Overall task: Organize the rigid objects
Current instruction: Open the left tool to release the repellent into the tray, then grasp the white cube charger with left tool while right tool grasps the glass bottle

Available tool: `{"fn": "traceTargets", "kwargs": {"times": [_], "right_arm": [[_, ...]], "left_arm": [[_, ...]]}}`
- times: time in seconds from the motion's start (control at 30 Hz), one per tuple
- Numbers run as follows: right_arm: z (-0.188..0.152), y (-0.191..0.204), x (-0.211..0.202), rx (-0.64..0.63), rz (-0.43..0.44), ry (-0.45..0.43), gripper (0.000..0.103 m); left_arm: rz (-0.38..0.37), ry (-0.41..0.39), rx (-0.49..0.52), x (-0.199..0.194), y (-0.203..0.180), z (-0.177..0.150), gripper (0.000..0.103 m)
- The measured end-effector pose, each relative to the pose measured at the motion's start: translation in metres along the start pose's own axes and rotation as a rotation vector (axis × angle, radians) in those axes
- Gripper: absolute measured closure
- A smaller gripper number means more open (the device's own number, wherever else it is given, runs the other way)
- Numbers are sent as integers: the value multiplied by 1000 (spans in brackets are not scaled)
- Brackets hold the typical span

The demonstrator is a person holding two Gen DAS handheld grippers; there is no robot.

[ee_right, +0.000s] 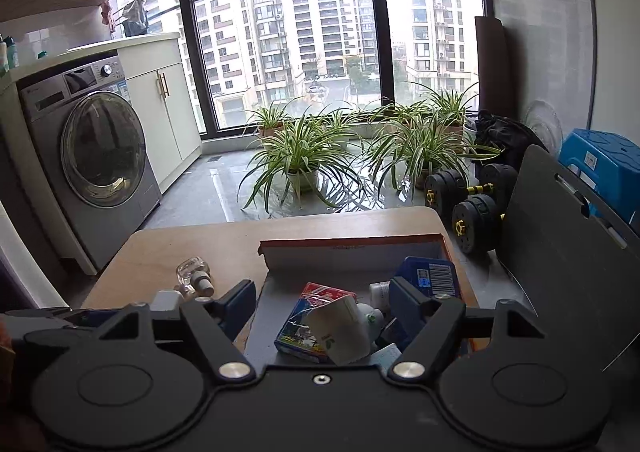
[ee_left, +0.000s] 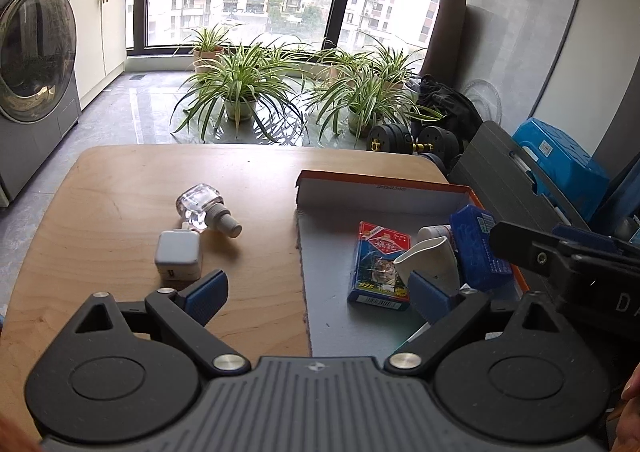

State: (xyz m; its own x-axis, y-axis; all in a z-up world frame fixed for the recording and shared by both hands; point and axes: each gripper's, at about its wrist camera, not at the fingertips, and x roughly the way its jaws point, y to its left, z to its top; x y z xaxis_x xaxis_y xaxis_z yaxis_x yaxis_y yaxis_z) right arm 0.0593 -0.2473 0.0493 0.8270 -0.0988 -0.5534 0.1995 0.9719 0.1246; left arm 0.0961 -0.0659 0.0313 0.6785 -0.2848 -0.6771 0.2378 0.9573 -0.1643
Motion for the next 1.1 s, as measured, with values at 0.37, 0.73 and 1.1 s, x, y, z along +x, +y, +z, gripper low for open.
{"fn": "traceTargets", "kwargs": {"times": [0.37, 0.73, 1.1], "right_arm": [[-16, 35, 5, -41, 53, 42, 16], [-27, 47, 19, -59, 87, 77, 16], [-31, 45, 37, -60, 102, 99, 16]], "left_arm": [[59, -9, -70, -17, 47, -17, 4], [125, 13, -147, -9, 94, -30, 4], [144, 19, -133, 40, 103, -13, 5]]}}
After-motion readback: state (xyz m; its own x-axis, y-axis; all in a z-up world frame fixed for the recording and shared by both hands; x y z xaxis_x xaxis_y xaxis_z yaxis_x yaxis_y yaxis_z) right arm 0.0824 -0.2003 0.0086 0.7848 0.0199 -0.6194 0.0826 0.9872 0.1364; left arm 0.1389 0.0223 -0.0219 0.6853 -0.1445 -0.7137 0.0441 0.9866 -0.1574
